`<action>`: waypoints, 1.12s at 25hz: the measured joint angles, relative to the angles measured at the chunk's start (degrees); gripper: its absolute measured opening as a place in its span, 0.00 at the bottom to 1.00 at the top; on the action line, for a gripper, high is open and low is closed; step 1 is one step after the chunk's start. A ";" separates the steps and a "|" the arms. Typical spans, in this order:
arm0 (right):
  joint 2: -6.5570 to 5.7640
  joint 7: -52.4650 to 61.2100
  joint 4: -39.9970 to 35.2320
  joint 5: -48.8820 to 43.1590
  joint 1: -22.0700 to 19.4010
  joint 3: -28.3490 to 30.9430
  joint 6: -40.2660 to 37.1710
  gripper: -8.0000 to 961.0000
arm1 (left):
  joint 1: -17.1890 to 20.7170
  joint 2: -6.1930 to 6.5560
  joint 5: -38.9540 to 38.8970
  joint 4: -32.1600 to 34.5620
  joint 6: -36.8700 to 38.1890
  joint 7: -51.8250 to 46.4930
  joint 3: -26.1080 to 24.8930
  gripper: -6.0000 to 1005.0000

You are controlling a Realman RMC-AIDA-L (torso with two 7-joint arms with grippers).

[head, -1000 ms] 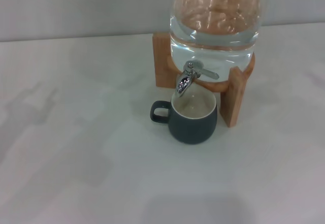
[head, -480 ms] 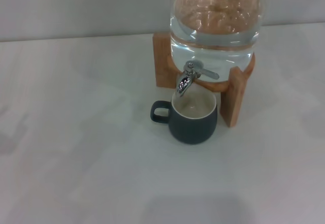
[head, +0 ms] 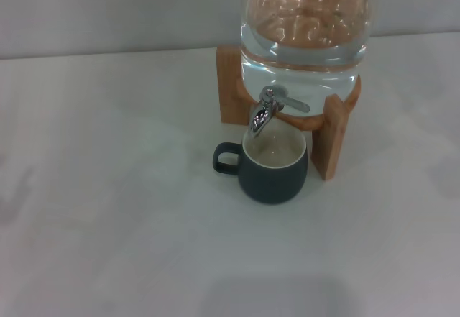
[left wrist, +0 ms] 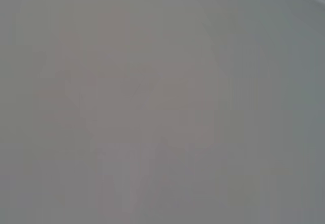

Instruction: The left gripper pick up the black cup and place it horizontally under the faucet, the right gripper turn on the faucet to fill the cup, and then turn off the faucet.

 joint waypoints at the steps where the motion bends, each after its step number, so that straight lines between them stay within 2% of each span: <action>1: 0.08 -0.01 0.00 0.00 -0.14 -0.06 -0.01 0.88 | -0.01 0.08 0.05 0.18 0.52 -2.42 0.01 0.54; 6: 0.26 -0.03 -0.05 0.00 -0.37 0.00 0.20 0.88 | 0.23 0.18 2.45 4.06 3.06 -11.74 0.01 0.54; 14: 0.51 -0.04 -0.05 -0.03 -0.43 -0.32 -0.01 0.88 | 1.41 0.00 2.57 5.31 2.79 -11.56 -0.13 0.54; 28: 1.31 -0.74 0.13 -0.04 -1.31 0.09 -0.08 0.88 | 1.10 0.18 2.34 5.35 2.50 -11.54 -0.01 0.54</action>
